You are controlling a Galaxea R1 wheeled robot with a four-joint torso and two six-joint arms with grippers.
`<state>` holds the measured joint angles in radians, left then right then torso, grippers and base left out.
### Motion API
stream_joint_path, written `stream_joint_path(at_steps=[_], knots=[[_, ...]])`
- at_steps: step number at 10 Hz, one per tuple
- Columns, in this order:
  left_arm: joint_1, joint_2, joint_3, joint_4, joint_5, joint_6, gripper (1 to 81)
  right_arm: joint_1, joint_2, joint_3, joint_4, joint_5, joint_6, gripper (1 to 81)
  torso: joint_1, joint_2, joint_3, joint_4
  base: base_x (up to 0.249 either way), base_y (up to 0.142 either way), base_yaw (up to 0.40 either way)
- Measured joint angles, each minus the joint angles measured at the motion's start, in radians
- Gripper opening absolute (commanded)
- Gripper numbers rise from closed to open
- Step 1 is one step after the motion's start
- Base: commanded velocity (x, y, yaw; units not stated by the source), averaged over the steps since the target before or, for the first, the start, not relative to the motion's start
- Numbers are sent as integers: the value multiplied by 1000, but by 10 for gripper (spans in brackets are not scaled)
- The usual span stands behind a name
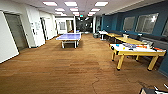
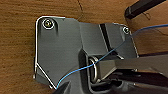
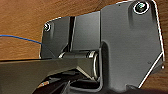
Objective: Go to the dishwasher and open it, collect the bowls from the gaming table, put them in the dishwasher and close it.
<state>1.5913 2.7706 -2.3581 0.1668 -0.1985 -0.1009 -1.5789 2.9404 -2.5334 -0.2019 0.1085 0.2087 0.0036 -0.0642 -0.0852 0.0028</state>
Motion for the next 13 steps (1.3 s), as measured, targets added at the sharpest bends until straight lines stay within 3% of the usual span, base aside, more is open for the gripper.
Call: stream_joint_path(at_steps=[13], knots=[[3,0,0,0,-1,0,811,-3,0,0,0,0,0,811,0,0,0,0,143,0,0]])
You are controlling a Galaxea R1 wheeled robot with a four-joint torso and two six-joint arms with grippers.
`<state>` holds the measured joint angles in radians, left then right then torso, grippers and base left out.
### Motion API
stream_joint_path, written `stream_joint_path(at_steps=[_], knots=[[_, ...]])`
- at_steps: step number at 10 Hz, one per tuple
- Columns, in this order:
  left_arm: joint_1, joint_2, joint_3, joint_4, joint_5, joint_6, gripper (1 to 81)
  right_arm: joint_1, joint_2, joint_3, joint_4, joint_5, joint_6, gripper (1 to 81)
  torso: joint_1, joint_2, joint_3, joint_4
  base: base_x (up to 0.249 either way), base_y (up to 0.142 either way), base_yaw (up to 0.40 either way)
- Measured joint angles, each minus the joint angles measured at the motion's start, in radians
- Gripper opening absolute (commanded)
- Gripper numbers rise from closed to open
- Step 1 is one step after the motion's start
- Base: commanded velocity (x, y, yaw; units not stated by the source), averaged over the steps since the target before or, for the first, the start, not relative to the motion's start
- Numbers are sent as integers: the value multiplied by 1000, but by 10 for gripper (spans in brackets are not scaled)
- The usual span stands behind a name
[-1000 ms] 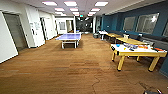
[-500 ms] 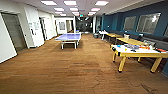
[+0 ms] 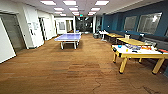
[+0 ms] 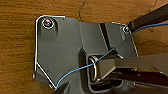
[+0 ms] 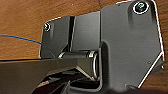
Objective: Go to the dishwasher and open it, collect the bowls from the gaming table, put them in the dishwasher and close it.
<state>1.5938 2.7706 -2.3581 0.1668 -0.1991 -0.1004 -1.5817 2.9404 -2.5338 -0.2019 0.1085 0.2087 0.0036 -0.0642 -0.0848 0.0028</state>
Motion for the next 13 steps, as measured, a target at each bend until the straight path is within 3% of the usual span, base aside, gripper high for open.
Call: stream_joint_path(at_steps=[13], knots=[[0,9,0,2,0,0,811,0,-3,-8,0,0,0,811,0,0,0,0,162,0,0]])
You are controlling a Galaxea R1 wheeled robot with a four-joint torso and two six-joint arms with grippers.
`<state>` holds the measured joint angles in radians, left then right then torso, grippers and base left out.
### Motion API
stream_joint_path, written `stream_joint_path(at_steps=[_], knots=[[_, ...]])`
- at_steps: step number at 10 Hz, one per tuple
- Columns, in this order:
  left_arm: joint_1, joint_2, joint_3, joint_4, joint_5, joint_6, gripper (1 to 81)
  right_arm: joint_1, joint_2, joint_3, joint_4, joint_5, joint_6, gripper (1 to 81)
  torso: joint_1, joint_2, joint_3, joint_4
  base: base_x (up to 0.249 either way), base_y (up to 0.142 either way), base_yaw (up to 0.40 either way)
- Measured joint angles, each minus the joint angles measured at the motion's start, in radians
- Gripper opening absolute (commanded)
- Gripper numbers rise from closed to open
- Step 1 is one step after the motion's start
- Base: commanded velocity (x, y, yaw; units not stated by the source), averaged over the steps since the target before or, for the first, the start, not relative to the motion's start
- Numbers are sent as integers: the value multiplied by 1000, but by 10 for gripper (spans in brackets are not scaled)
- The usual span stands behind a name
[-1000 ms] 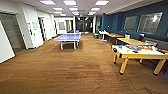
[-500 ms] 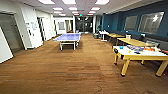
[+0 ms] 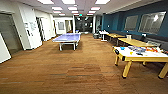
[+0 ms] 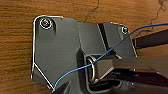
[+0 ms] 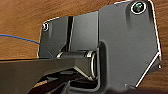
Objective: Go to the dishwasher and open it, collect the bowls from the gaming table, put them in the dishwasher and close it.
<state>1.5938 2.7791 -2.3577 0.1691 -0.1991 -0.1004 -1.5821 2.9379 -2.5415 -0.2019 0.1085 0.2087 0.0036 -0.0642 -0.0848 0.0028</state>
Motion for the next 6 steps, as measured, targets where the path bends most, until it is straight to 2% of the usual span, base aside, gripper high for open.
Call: stream_joint_path(at_steps=[6], knots=[[0,7,0,0,0,0,811,0,0,-4,0,0,0,811,0,0,0,0,177,0,0]])
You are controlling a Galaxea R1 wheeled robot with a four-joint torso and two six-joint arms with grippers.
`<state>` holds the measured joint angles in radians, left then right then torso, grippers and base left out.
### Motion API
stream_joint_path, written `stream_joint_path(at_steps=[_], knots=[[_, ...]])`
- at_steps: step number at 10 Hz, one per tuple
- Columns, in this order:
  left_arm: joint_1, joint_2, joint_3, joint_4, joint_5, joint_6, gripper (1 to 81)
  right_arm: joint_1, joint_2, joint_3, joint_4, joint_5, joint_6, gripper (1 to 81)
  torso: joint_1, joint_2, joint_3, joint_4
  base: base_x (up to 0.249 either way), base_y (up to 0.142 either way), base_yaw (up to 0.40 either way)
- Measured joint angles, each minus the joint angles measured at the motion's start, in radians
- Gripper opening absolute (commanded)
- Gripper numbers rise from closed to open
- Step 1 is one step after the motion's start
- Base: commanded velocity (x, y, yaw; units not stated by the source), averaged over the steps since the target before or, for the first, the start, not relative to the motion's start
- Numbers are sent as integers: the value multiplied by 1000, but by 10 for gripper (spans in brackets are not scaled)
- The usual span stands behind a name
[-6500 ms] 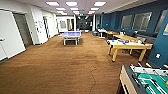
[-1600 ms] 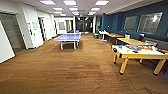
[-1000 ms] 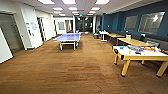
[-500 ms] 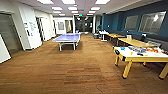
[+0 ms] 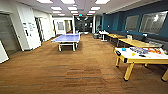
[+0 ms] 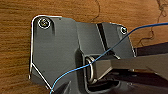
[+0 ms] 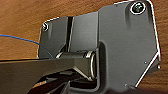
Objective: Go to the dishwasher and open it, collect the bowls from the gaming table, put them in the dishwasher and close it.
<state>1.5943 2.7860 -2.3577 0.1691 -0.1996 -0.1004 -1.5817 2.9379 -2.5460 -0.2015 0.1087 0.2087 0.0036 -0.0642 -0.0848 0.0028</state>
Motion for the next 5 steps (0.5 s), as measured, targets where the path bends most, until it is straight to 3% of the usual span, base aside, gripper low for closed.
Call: stream_joint_path(at_steps=[5], knots=[[0,0,0,0,0,0,811,0,0,-1,0,0,0,811,0,0,0,0,178,0,0]])
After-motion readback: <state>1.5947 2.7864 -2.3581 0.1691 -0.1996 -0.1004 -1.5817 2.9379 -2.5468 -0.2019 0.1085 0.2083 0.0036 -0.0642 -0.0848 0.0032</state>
